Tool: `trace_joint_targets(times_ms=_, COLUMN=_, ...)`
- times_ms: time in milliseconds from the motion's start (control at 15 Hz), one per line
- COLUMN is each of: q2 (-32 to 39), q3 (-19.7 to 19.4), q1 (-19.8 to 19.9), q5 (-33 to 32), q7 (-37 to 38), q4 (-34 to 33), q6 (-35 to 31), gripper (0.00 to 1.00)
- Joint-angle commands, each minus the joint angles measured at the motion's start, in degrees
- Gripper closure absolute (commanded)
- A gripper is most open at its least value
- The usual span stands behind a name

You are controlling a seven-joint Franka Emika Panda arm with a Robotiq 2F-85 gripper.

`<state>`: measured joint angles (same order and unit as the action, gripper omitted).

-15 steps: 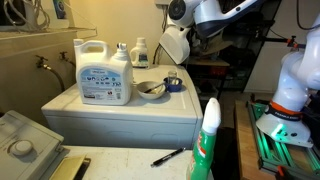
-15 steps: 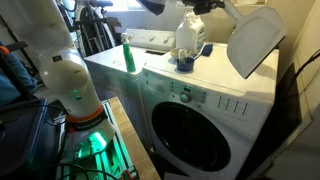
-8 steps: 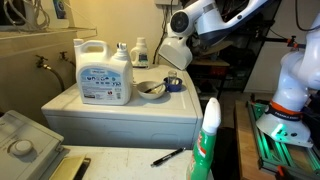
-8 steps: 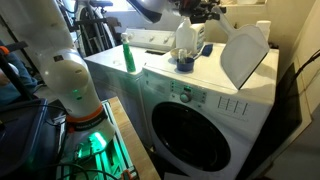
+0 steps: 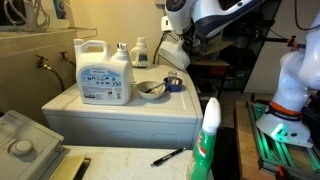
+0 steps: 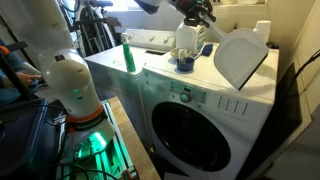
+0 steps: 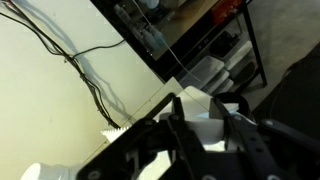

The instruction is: Pick up the white dust pan and flip it the right way up, place it on top of the washing machine

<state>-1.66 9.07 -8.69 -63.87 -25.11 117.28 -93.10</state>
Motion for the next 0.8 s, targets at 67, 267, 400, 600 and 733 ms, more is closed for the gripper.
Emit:
trace_joint_targets(times_ms=67, q2=9.03, q3=0.16, q1=-0.40, q5=11.50, q7=0.57, q4=-10.52, q6=0.59, gripper=0.92)
trace_joint_targets(times_ms=267, q2=14.01, q3=0.44, q1=-0.22, q5=17.31, q7=-0.09, q4=-17.81, q6=-0.78, gripper=0.92)
trace_joint_targets(times_ms=400, q2=18.31, q3=0.16, q1=0.40, q5=21.93, q7=0.00, q4=-23.19, q6=-1.28, gripper=0.92)
trace_joint_targets(times_ms=600, q2=23.28, q3=-0.43, q1=1.30, q5=29.07, q7=0.38, q4=-29.89, q6=-0.61, gripper=0.92)
trace_joint_targets(times_ms=733, q2=24.63, q3=-0.84, q1=1.87, q5=34.03, q7=1.03, q4=-32.60, q6=-0.40, gripper=0.42)
